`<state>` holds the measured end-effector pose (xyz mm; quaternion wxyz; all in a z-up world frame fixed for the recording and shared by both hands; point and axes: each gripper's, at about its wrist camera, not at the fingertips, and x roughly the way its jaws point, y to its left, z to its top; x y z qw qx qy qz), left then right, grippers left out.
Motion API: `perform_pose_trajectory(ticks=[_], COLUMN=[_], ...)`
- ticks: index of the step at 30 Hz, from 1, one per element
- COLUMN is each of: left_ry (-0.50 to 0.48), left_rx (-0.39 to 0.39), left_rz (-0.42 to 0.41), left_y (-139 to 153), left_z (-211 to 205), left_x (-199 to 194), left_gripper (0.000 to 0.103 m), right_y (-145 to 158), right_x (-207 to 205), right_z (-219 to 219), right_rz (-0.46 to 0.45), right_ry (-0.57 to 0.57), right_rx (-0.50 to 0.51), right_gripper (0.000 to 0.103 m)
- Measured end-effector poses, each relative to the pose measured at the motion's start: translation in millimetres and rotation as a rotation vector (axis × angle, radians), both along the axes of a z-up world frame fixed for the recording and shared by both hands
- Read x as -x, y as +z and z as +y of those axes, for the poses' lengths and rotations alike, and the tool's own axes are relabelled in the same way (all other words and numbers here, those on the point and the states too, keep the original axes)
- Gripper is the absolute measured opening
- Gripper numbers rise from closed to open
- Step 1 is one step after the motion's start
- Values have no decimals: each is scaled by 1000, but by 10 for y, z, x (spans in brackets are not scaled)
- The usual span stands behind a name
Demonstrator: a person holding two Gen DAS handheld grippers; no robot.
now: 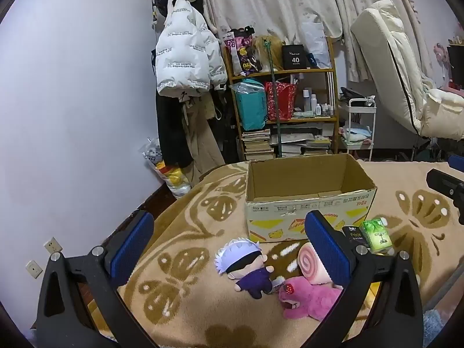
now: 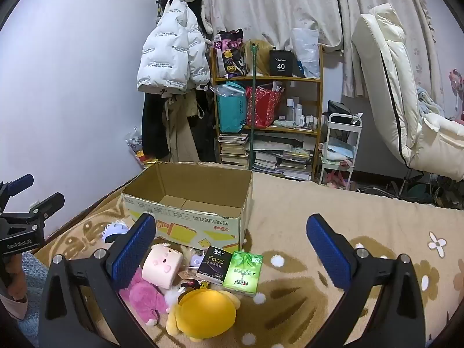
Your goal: Organize soft objects
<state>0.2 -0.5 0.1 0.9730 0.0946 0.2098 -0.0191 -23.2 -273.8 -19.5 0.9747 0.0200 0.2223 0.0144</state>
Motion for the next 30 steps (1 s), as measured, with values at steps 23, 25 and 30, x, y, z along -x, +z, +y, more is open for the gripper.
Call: perform_pose_trajectory(ticks=[23, 25, 30], left_ry=[-3, -4, -3], left_rx=[-19, -17, -19], left_rz=[12, 14, 12], left_y=[-48, -44, -37], left_z=[-33, -38, -40], left_x=[0, -11, -8], left_gripper=[103, 103, 103], right_y=[-11, -11, -13], right_x=[-6, -4, -4], right_z=[3, 1, 2], right_rz=[5, 5, 6], right_ry=[-1, -2, -1], right_rx=[6, 7, 7], right_gripper=[103, 103, 103])
